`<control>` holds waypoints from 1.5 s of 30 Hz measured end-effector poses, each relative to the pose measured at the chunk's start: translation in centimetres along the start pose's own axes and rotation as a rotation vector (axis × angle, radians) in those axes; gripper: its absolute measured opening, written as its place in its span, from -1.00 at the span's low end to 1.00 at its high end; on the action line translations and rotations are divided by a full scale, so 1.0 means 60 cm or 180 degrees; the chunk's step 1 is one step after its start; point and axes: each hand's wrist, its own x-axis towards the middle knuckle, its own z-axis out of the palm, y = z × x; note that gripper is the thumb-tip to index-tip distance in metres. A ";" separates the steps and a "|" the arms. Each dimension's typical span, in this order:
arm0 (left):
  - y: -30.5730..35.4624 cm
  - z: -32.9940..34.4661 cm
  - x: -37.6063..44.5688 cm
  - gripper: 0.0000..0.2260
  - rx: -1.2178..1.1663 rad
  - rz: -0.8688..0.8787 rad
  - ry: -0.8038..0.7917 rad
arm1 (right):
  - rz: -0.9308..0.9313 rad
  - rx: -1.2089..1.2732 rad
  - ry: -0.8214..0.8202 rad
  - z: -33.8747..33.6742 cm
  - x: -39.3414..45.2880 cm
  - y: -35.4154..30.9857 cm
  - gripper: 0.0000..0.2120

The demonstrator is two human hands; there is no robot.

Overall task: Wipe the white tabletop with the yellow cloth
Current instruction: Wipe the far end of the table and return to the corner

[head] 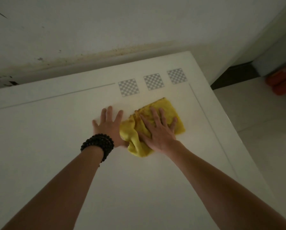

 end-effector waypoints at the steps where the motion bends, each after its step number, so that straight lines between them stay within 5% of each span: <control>1: -0.004 0.003 -0.008 0.25 0.0012 -0.0035 -0.0068 | 0.0016 0.0008 0.0001 0.008 -0.020 0.003 -0.32; 8: -0.067 0.015 -0.048 0.30 0.0090 -0.0226 -0.0453 | 0.0154 0.0007 0.0036 0.042 -0.070 -0.009 -0.32; 20: -0.068 0.012 -0.038 0.30 0.0204 -0.0318 -0.0523 | -0.0200 -0.0140 -0.0021 -0.029 0.124 -0.064 -0.29; 33: -0.062 0.009 -0.057 0.25 0.0047 -0.0346 -0.0411 | -0.0116 -0.0133 -0.0142 0.051 -0.104 -0.021 -0.27; 45: -0.067 0.016 -0.041 0.26 0.0107 -0.0295 -0.0446 | 0.0091 0.0102 0.0040 -0.039 0.149 -0.052 -0.25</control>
